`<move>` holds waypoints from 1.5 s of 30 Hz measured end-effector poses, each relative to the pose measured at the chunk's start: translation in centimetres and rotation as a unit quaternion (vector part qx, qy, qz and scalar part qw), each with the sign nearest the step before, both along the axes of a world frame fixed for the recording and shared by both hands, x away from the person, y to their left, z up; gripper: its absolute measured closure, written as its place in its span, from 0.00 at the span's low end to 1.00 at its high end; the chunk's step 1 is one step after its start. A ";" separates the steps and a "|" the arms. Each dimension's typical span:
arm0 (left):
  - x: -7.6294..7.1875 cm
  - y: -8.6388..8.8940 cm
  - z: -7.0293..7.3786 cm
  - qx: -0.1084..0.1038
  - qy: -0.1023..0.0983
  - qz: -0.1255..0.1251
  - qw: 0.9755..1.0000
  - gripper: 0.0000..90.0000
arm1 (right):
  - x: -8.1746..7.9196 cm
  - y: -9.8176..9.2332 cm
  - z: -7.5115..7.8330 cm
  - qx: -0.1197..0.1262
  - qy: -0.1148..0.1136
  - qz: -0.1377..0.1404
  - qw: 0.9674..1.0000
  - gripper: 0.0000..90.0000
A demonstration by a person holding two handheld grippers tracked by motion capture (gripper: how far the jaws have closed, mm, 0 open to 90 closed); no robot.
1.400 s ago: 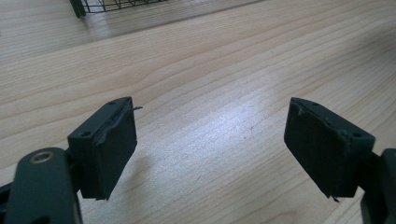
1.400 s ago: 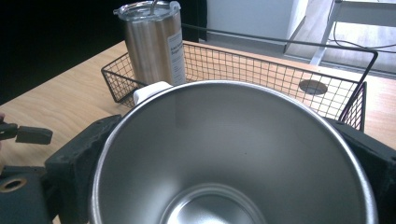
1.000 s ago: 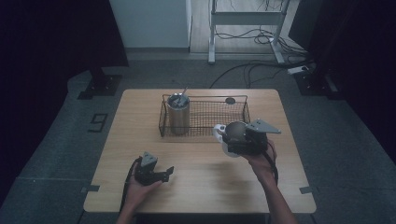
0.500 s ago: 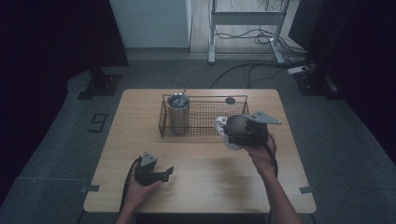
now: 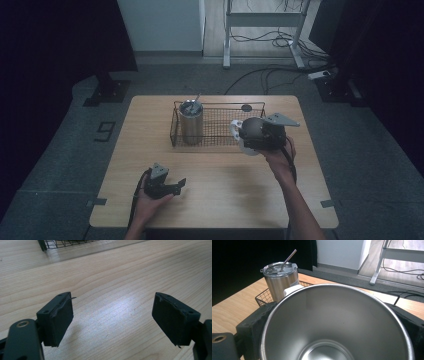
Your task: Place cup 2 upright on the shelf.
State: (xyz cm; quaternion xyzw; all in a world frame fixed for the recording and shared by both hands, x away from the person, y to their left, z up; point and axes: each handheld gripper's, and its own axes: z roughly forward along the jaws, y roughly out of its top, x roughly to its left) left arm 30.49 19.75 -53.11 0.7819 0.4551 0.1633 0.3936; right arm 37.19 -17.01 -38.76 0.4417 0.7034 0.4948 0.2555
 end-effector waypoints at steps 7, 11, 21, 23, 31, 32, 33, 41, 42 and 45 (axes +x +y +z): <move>0.0 0.0 -0.1 0.002 0.003 -0.001 1.000 0.20 | 0.5 0.2 0.2 -0.001 0.001 0.002 1.000 0.07; 0.0 0.0 -0.1 0.002 0.003 -0.001 1.000 0.20 | 0.8 0.4 0.2 -0.002 0.001 0.003 1.000 0.07; 0.0 0.0 -0.1 0.003 0.004 -0.001 1.000 0.20 | 1.7 0.6 0.6 -0.002 -0.001 0.000 1.000 0.07; 0.0 0.0 -0.1 0.003 0.004 -0.001 1.000 0.20 | 1.9 0.6 0.6 -0.002 0.000 -0.002 1.000 0.07; 0.0 -0.1 -0.2 0.003 0.006 -0.002 1.000 0.20 | 2.9 0.4 0.4 -0.003 0.009 -0.004 1.000 0.07; 0.0 -0.1 -0.2 0.004 0.006 -0.002 1.000 0.20 | 3.0 0.4 0.4 -0.003 0.009 -0.005 1.000 0.07; 0.0 -0.1 -0.2 0.004 0.006 -0.002 1.000 0.20 | 3.2 0.4 0.3 -0.003 0.010 -0.007 1.000 0.07; 0.0 -0.2 -0.3 0.005 0.007 -0.004 1.000 0.20 | 4.5 0.2 -0.1 0.000 0.015 -0.020 1.000 0.07; 0.0 -0.2 -0.3 0.006 0.007 -0.004 1.000 0.20 | 4.6 0.2 -0.1 0.000 0.016 -0.020 1.000 0.07; 0.0 -0.2 -0.3 0.004 0.007 -0.003 1.000 0.20 | 5.0 0.2 -0.2 -0.001 0.017 -0.022 1.000 0.07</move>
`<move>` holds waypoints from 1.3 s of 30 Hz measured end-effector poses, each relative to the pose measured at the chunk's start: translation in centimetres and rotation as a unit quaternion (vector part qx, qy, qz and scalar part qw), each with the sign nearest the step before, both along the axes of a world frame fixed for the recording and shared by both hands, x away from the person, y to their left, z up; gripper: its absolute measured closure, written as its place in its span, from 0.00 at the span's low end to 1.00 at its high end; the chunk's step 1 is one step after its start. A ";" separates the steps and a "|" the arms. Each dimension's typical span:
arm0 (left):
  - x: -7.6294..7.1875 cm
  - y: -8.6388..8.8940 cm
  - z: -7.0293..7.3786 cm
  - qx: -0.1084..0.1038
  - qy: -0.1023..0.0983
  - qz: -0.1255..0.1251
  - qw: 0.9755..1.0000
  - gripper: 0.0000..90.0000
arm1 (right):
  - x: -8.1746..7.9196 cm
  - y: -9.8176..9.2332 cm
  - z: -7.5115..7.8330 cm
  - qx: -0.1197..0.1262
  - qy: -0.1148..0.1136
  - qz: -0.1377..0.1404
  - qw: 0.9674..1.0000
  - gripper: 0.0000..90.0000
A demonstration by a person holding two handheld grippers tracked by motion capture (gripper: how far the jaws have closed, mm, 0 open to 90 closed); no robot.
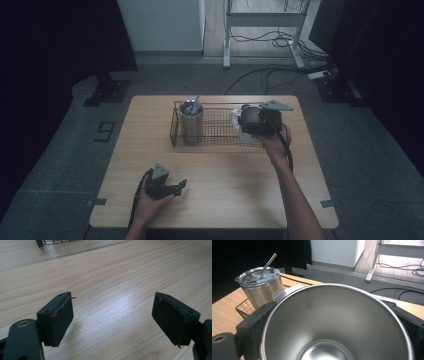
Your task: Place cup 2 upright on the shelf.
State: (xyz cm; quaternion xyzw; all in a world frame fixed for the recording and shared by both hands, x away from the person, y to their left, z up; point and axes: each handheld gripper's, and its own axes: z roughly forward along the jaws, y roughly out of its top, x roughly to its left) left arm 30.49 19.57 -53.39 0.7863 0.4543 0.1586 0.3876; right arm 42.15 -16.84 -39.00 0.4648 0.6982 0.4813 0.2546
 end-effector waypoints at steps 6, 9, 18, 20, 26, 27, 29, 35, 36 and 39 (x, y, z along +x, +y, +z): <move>0.0 0.0 0.0 -0.001 0.000 0.000 1.000 0.20 | 0.4 0.1 -0.2 0.000 0.000 0.000 1.000 0.07; 0.0 -0.1 -0.1 0.001 0.001 -0.001 1.000 0.20 | 0.6 0.1 -0.3 0.001 0.000 -0.001 1.000 0.07; 0.0 -0.1 -0.1 0.002 0.002 -0.001 1.000 0.20 | 1.7 -0.1 -0.7 -0.004 0.006 -0.006 1.000 0.07; 0.0 -0.1 -0.1 0.002 0.002 0.000 1.000 0.20 | 1.8 0.0 -0.8 -0.002 0.008 -0.005 1.000 0.07; -0.1 -0.1 -0.2 0.002 0.003 -0.001 1.000 0.20 | 2.4 0.1 -0.9 -0.005 0.011 -0.007 1.000 0.07; -0.1 -0.1 -0.2 0.001 0.002 -0.001 1.000 0.20 | 2.5 0.1 -0.8 -0.006 0.010 -0.007 1.000 0.07; -0.1 -0.1 -0.2 0.001 0.003 0.000 1.000 0.20 | 2.7 0.1 -0.8 -0.006 0.010 -0.007 1.000 0.07; 0.0 0.0 -0.3 -0.002 0.004 0.001 1.000 0.20 | 3.2 0.1 -0.8 -0.002 0.011 -0.009 1.000 0.07; 0.0 0.0 -0.2 -0.002 0.005 0.001 1.000 0.20 | 3.3 0.1 -0.8 -0.001 0.012 -0.008 1.000 0.07; 0.0 0.0 -0.2 -0.004 0.005 0.001 1.000 0.20 | 3.6 0.2 -1.0 -0.006 0.015 -0.010 1.000 0.07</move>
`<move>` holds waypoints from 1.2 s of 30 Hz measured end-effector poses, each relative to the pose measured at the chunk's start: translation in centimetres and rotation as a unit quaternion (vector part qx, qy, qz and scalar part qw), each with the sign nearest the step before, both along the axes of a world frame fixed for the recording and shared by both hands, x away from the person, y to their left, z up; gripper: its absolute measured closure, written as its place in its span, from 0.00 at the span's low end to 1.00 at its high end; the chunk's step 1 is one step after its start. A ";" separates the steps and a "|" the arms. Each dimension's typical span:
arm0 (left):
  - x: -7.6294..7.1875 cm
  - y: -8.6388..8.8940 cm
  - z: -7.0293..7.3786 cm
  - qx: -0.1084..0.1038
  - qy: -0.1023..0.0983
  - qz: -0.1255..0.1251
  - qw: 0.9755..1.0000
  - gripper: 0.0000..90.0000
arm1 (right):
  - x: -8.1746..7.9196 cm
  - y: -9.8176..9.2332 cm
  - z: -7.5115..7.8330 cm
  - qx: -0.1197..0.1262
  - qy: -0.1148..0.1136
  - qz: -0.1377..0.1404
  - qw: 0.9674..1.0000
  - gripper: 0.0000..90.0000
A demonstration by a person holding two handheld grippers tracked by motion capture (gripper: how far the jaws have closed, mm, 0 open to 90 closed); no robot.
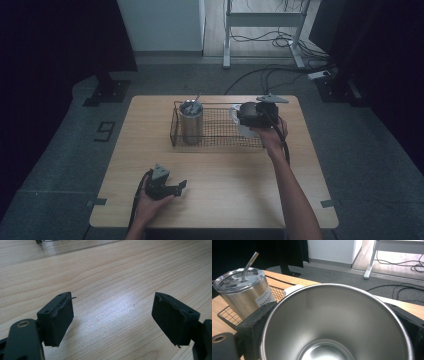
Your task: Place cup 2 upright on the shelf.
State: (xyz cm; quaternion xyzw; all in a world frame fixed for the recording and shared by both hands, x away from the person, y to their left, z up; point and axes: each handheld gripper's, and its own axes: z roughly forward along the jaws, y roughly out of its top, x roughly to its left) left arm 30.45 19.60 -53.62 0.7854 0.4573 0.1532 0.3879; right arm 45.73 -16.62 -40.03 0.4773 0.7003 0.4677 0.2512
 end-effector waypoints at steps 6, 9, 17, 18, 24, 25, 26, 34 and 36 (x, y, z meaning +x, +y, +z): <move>0.0 0.1 0.0 0.000 -0.001 0.001 1.000 0.20 | 0.8 0.3 0.2 -0.010 -0.002 -0.002 1.000 0.07; 0.0 0.1 0.0 0.000 -0.001 0.001 1.000 0.20 | 1.1 0.4 0.3 -0.016 -0.005 -0.002 1.000 0.07; 0.0 0.1 0.0 0.000 -0.001 0.001 1.000 0.20 | 1.8 0.3 -0.1 -0.017 0.000 -0.007 1.000 0.07; 0.0 0.1 0.0 0.001 -0.001 0.001 1.000 0.20 | 1.9 0.3 -0.1 -0.017 0.000 -0.007 1.000 0.07; 0.0 0.1 -0.1 0.001 0.000 0.001 1.000 0.20 | 2.5 0.6 -0.3 -0.017 0.000 -0.008 1.000 0.07; 0.0 0.1 -0.1 0.001 0.001 0.001 1.000 0.20 | 2.7 0.7 -0.4 -0.018 0.000 -0.007 1.000 0.07; 0.0 0.1 -0.1 0.001 0.001 0.001 1.000 0.20 | 2.8 0.8 -0.5 -0.019 0.001 -0.006 1.000 0.07; 0.0 0.1 -0.1 0.001 0.001 0.002 1.000 0.20 | 3.5 1.2 -1.8 -0.019 0.011 -0.008 1.000 0.06; 0.0 0.1 -0.1 0.002 0.001 0.002 1.000 0.20 | 3.6 1.2 -2.0 -0.017 0.014 -0.010 1.000 0.07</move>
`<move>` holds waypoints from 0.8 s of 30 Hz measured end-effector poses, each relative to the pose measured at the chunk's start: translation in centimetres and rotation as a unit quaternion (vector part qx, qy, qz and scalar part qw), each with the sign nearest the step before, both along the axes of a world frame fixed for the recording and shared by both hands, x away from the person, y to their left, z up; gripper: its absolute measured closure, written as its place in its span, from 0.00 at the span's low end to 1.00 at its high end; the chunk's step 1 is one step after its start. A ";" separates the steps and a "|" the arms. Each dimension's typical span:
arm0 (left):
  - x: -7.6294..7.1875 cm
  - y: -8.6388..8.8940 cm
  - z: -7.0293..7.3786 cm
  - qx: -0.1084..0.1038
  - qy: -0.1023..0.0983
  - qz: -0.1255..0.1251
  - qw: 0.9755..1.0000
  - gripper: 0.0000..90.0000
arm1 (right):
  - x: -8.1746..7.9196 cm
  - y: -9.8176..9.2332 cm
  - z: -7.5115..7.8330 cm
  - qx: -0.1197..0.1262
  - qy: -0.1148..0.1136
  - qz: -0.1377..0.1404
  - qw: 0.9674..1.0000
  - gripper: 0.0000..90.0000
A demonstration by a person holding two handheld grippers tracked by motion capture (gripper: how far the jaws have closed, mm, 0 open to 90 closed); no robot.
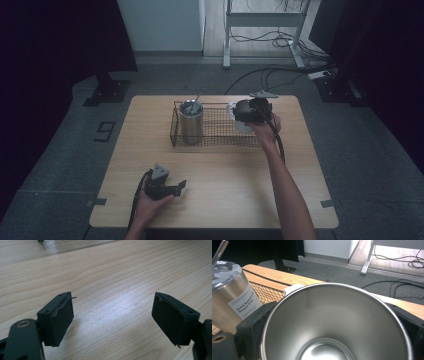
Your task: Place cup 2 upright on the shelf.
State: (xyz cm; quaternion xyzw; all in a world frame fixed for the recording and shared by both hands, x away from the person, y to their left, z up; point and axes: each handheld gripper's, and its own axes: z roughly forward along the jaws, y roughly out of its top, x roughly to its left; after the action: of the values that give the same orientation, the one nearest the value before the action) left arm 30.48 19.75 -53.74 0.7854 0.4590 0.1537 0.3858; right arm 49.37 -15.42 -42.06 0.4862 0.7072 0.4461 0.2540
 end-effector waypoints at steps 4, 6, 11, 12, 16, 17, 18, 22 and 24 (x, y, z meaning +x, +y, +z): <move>0.0 0.0 -0.1 0.001 0.001 -0.001 1.000 0.20 | 0.2 -0.1 -0.4 -0.001 0.001 -0.002 1.000 0.07; 0.0 -0.1 -0.1 0.002 0.001 -0.001 1.000 0.20 | 0.4 -0.2 -0.5 0.000 0.002 -0.005 1.000 0.07; 0.0 0.0 -0.1 0.001 0.001 -0.001 1.000 0.20 | 0.7 -0.4 -0.9 -0.001 0.004 -0.009 1.000 0.07; 0.0 0.0 -0.1 0.002 0.001 -0.001 1.000 0.20 | 0.7 -0.4 -0.9 -0.002 0.004 -0.009 1.000 0.07; 0.0 -0.1 -0.1 0.002 0.002 -0.002 1.000 0.20 | 0.9 -0.5 -1.3 -0.006 0.006 -0.011 1.000 0.07; 0.0 -0.1 -0.1 0.003 0.002 -0.002 1.000 0.20 | 1.0 -0.5 -1.4 -0.007 0.008 -0.011 1.000 0.07; 0.0 -0.1 -0.1 0.003 0.002 -0.002 1.000 0.20 | 1.1 -0.5 -1.6 -0.006 0.009 -0.012 1.000 0.07; 0.0 -0.1 -0.2 0.004 0.002 -0.001 1.000 0.20 | 1.3 -0.4 -2.0 -0.008 0.014 -0.013 1.000 0.07; 0.0 -0.1 -0.2 0.004 0.002 -0.002 1.000 0.20 | 1.3 -0.4 -2.2 -0.009 0.016 -0.013 1.000 0.06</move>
State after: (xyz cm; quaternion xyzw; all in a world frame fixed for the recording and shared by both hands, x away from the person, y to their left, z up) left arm 30.49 19.64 -53.92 0.7880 0.4578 0.1533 0.3820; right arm 50.71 -15.85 -44.28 0.5003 0.7085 0.4284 0.2534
